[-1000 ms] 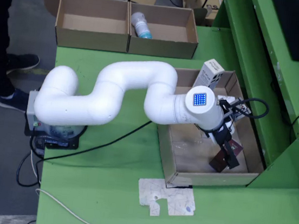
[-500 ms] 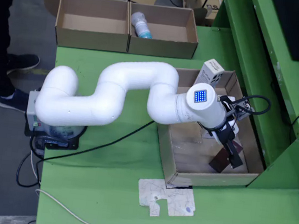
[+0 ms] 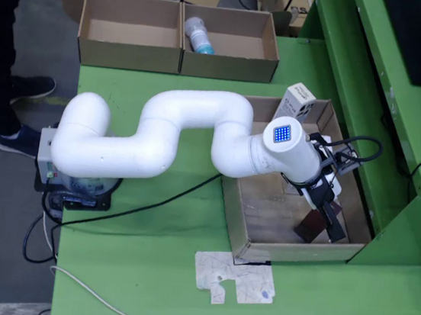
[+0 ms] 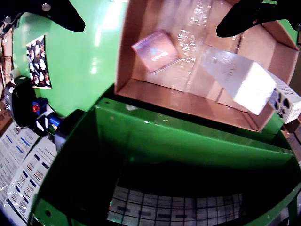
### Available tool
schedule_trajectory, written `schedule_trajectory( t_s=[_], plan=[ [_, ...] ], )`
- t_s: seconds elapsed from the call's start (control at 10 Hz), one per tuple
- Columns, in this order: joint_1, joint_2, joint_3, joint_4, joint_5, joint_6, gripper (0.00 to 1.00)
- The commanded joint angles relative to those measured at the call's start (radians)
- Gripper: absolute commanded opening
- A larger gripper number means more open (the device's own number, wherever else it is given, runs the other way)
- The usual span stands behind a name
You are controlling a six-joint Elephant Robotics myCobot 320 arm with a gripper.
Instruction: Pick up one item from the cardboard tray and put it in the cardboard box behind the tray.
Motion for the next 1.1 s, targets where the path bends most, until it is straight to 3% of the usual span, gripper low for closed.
schedule_trajectory(
  t_s=[0.0, 0.1, 0.3, 0.6, 0.8, 0.9, 1.0],
  plan=[
    [0.02, -0.004, 0.026, 0.074, -0.088, 0.021, 1.0],
    [0.027, -0.017, 0.026, 0.094, -0.123, 0.023, 1.0],
    [0.053, -0.052, 0.026, 0.179, -0.309, 0.016, 1.0],
    [0.06, -0.062, 0.026, 0.184, -0.319, 0.035, 1.0],
    [0.039, -0.038, 0.026, 0.108, -0.147, 0.068, 1.0],
    [0.039, -0.038, 0.026, 0.108, -0.147, 0.068, 1.0],
    [0.027, -0.019, 0.026, 0.044, -0.052, 0.081, 1.0]
  ],
)
